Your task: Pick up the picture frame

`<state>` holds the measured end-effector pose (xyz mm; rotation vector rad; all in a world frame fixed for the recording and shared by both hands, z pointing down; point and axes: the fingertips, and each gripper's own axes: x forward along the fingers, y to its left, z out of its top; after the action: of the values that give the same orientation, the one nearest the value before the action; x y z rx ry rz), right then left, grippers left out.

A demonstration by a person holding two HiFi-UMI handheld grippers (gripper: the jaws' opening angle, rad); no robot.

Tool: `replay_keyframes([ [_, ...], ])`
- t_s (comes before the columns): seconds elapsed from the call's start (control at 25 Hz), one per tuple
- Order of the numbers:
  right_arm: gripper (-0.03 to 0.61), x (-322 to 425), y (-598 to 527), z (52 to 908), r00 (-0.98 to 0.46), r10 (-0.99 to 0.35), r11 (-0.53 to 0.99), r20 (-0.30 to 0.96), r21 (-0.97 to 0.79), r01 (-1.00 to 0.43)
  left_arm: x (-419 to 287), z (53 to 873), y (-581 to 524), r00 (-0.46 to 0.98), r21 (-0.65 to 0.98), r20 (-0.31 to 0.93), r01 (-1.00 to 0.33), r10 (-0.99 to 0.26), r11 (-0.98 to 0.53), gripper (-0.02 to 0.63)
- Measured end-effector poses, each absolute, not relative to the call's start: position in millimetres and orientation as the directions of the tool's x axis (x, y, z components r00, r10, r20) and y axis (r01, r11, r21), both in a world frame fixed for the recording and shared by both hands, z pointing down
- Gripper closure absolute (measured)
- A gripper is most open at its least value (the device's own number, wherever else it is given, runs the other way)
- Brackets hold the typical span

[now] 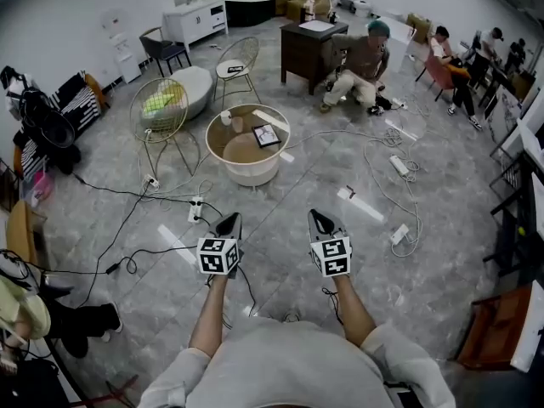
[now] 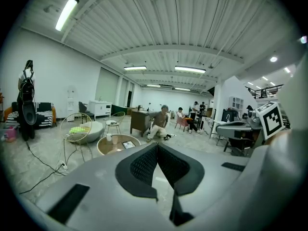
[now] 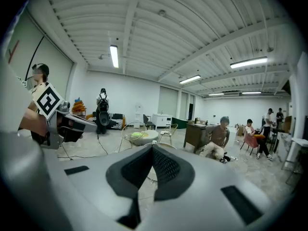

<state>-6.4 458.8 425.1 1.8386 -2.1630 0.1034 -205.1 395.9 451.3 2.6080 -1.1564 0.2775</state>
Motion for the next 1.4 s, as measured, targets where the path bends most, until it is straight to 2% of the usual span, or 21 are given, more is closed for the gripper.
replay_keyframes([
  [0.24, 0.577, 2, 458, 418, -0.135, -0.965, 0.164, 0.225, 0.117, -0.980, -197, 446, 397, 0.672, 0.149, 0.275, -0.737, -0.688, -0.660, 0.595],
  [0.32, 0.558, 2, 459, 417, -0.148, -0.965, 0.175, 0.216, 0.113, -0.978, -192, 446, 398, 0.690, 0.160, 0.269, -0.720, -0.672, -0.675, 0.573],
  [0.4, 0.513, 0, 460, 417, -0.176, -0.961, 0.202, 0.214, 0.103, -0.974, -187, 446, 400, 0.707, 0.174, 0.270, -0.704, -0.654, -0.689, 0.481],
  [0.48, 0.435, -5, 461, 418, -0.215, -0.952, 0.239, 0.218, 0.087, -0.967, -182, 449, 402, 0.719, 0.177, 0.280, -0.690, -0.637, -0.701, 0.426],
  [0.56, 0.335, -10, 461, 418, -0.249, -0.944, 0.270, 0.217, 0.076, -0.960, -179, 450, 405, 0.722, 0.174, 0.286, -0.685, -0.630, -0.707, 0.408],
  [0.64, 0.302, -10, 461, 418, -0.262, -0.940, 0.286, 0.219, 0.086, -0.954, -175, 450, 406, 0.721, 0.175, 0.283, -0.688, -0.633, -0.705, 0.407],
  [1.4, 0.316, 31, 466, 437, -0.257, -0.935, 0.291, 0.245, 0.113, -0.950, -148, 466, 418, 0.671, 0.179, 0.296, -0.738, -0.680, -0.650, 0.408],
])
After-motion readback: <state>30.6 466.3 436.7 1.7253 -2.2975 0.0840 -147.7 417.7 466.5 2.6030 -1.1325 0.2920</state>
